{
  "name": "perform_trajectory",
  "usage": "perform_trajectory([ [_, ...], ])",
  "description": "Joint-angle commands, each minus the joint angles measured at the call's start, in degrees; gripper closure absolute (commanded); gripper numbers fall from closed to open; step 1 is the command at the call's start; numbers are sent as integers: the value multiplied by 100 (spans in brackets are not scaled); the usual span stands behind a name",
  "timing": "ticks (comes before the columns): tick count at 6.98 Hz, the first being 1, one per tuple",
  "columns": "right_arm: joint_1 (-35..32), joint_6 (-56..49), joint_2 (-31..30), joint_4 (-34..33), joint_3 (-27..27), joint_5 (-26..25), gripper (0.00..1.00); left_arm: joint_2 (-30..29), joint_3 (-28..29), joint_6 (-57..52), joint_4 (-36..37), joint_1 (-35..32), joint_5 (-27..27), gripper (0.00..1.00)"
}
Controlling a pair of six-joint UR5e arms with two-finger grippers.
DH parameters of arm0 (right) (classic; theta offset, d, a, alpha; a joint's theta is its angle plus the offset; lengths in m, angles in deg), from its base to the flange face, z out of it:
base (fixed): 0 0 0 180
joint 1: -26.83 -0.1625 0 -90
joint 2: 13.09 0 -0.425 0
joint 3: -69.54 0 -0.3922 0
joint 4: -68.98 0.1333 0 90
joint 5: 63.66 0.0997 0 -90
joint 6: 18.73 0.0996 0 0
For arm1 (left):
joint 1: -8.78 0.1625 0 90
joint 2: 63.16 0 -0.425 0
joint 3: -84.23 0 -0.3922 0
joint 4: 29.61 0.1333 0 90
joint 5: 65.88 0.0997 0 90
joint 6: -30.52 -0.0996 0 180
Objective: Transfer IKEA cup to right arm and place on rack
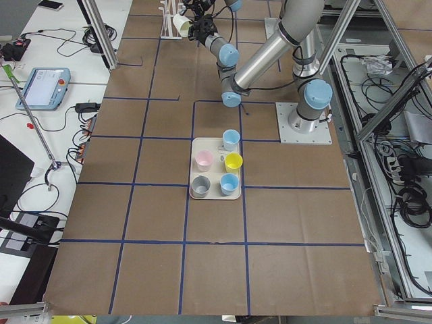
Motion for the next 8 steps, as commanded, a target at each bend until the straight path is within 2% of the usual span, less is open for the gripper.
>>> perform_trajectory([
  [1, -8, 62, -26, -1, -25, 16, 1, 16, 5, 3, 0, -7, -3, 99],
  [4, -17, 247, -17, -9, -288, 25, 1, 34, 58, 12, -26, -7, 5, 98],
  [8, -26, 247, 79, -9, -289, 51, 1, 34, 67, 21, -26, -7, 14, 97],
])
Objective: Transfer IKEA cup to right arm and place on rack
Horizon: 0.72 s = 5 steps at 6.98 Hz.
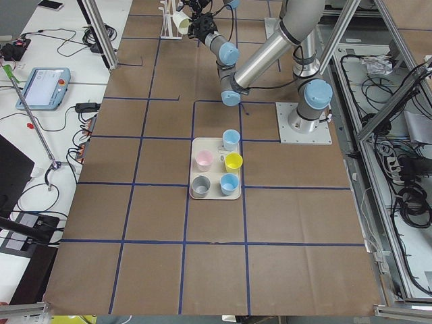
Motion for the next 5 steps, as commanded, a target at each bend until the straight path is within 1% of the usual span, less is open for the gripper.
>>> perform_trajectory([
  [1, -6, 0, 75, 0, -16, 2, 1, 0, 2, 3, 0, 0, 1, 97],
  [5, -24, 0, 215, 9, -165, -15, 1, 9, 11, 91, 0, 0, 19, 97],
])
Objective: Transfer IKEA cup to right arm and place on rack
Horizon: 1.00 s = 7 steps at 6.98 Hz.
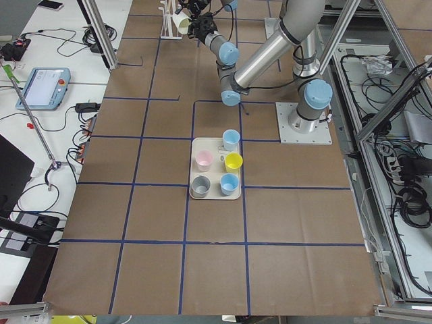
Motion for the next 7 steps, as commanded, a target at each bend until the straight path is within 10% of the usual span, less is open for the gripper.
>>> perform_trajectory([
  [1, -11, 0, 45, 3, -50, -12, 1, 0, -6, 24, 0, 0, 7, 97],
  [7, -11, -9, 10, 12, -93, 14, 45, 1, -6, 129, 0, -9, 25, 91],
])
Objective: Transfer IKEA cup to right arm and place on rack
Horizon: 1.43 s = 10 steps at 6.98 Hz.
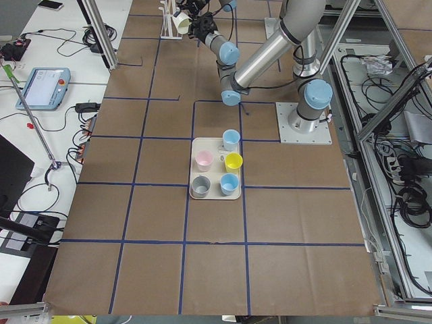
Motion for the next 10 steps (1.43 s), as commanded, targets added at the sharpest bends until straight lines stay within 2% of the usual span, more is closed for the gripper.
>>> perform_trajectory([
  [1, -1, -7, -22, -1, -5, 4, 45, -8, 22, 108, -1, 0, 49, 59],
  [2, -1, -7, -31, -1, -5, 4, 45, 1, 48, 404, -1, 9, 93, 2],
  [5, 16, -24, -49, 8, -5, 13, 58, 272, 39, 697, -79, 323, 6, 1],
  [6, 16, -33, -49, 8, -5, 13, 59, 360, -65, 697, -150, 699, -143, 1],
  [7, 25, -146, -58, 8, 4, -13, 66, 370, -171, 697, -168, 1173, -518, 1],
  [8, 77, -826, -58, 43, 4, -39, 77, 361, -189, 697, -168, 1526, -748, 1],
  [9, 147, -2121, -49, 52, 39, -127, 80, 352, -181, 697, -203, 1694, -811, 1],
  [10, 348, -3352, -58, 70, 56, -223, 84, 439, -120, 706, -664, 1705, -742, 1],
])
